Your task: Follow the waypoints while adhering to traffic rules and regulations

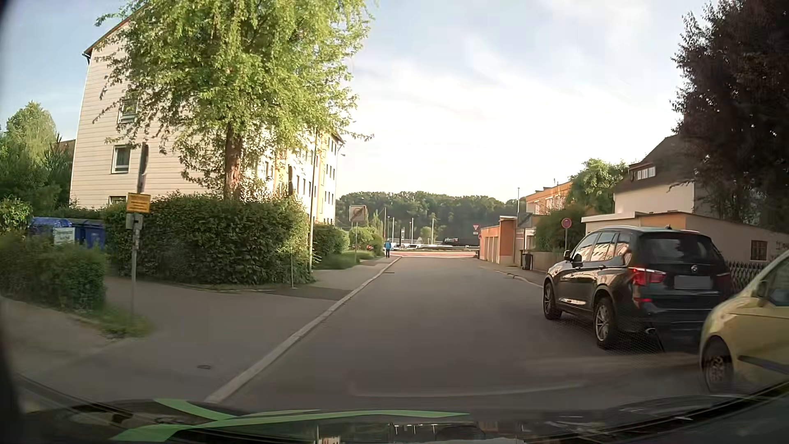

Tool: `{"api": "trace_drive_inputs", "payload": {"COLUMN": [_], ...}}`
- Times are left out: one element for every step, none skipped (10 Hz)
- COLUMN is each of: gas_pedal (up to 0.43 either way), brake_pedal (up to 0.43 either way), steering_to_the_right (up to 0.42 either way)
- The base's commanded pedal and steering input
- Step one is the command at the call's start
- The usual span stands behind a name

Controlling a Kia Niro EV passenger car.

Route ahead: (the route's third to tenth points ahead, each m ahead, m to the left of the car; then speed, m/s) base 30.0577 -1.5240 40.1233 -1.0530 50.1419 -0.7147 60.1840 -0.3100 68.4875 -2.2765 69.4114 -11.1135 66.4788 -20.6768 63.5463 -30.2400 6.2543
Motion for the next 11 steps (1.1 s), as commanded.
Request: {"api": "trace_drive_inputs", "payload": {"gas_pedal": [0.039,0.02,0.008,0.0,0.0,0.0,0.0,0.0,0.0,0.0,0.0], "brake_pedal": [0.0,0.0,0.0,0.0,0.0,0.0,0.0,0.0,0.0,0.0,0.0], "steering_to_the_right": [0.004,0.004,0.004,0.003,0.003,0.003,0.003,0.003,0.003,0.003,0.003]}}
